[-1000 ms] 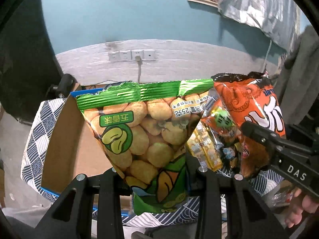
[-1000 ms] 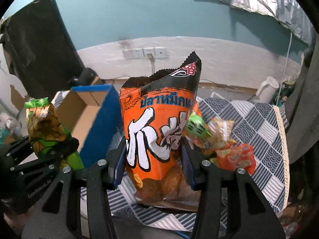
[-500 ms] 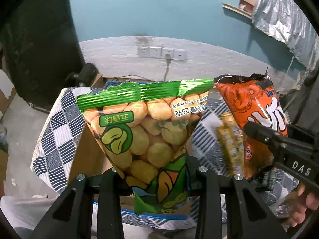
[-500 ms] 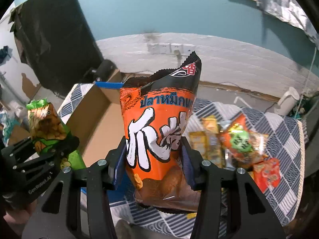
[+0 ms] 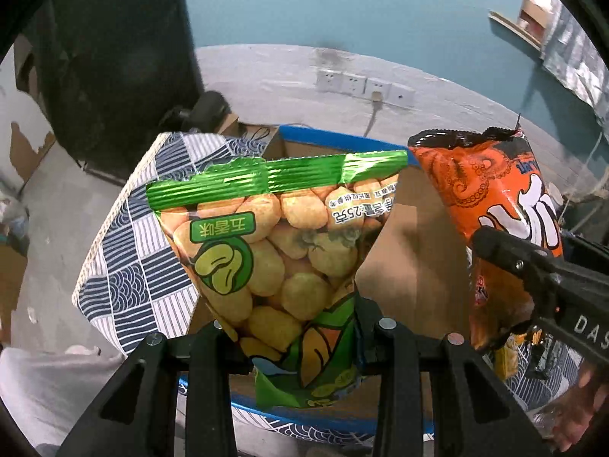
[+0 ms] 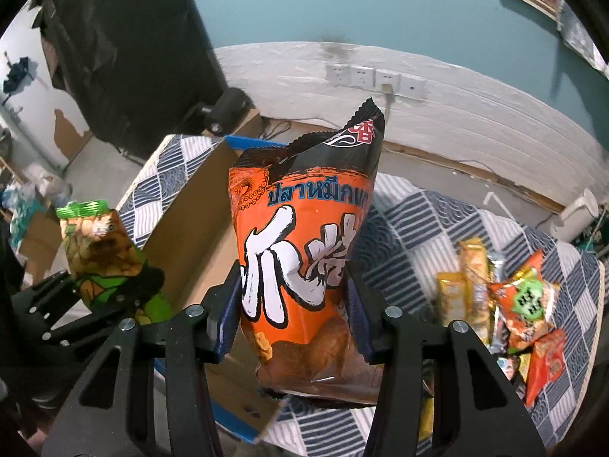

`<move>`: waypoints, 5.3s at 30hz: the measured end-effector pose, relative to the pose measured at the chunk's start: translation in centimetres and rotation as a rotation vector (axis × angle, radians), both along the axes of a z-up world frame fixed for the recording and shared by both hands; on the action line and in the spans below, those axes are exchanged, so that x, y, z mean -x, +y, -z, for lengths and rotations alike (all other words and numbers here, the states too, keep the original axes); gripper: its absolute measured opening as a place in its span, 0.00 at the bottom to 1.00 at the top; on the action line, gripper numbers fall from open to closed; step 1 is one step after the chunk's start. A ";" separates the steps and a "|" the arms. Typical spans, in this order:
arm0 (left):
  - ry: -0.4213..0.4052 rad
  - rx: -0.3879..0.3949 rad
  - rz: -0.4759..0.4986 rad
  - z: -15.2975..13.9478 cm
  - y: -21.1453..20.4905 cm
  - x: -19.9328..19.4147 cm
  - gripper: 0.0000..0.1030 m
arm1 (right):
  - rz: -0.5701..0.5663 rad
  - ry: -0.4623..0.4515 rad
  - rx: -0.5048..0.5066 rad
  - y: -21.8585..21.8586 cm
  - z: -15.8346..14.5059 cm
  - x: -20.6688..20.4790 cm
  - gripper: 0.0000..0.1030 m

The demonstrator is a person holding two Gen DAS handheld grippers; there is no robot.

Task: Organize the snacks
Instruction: 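Open both tools to drop the green and orange bags into the box, then move both tools back to the snack pile, then grasp a yellow stick-snack pack with the left tool while the right tool grasps the black bag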

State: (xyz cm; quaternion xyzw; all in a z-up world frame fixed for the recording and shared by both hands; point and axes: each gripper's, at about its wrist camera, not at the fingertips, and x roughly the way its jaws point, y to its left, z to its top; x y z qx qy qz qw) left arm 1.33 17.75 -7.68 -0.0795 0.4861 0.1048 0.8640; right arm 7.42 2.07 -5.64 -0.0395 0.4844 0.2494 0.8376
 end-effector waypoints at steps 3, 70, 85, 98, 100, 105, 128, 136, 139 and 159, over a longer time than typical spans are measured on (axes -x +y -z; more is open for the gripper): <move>0.012 0.010 -0.016 0.7 0.6 -0.4 0.35 | -0.012 0.011 0.012 1.1 0.6 -0.2 0.47; 0.110 -0.061 0.240 2.1 -19.7 -2.6 0.80 | 0.447 0.042 0.132 -26.0 4.3 3.9 0.80; 0.209 -0.057 0.271 7.4 -24.3 -3.4 0.80 | 0.567 0.175 0.180 -31.3 9.8 5.0 0.80; 0.276 -0.002 0.263 10.7 -26.4 -4.0 0.80 | 0.650 0.286 0.184 -32.8 14.4 5.5 0.80; 0.280 -0.001 0.264 11.1 -26.7 -4.1 0.80 | 0.648 0.297 0.182 -32.6 14.7 5.4 0.80; 0.290 -0.003 0.273 12.2 -27.6 -4.3 0.80 | 0.646 0.298 0.177 -32.3 15.3 4.9 0.81; 0.296 0.040 0.297 13.5 -26.8 -4.1 0.70 | 0.541 0.273 0.180 -30.6 16.5 3.3 0.57; 0.281 0.112 0.273 12.7 -26.2 -3.7 0.68 | 0.521 0.264 0.169 -30.7 15.4 4.3 0.49; 0.268 0.136 0.273 12.4 -26.7 -3.9 0.77 | 0.531 0.287 0.144 -31.5 15.4 4.5 0.49; 0.360 0.031 0.344 15.4 -27.9 -3.6 0.53 | 0.585 0.320 0.199 -29.6 17.1 2.5 0.80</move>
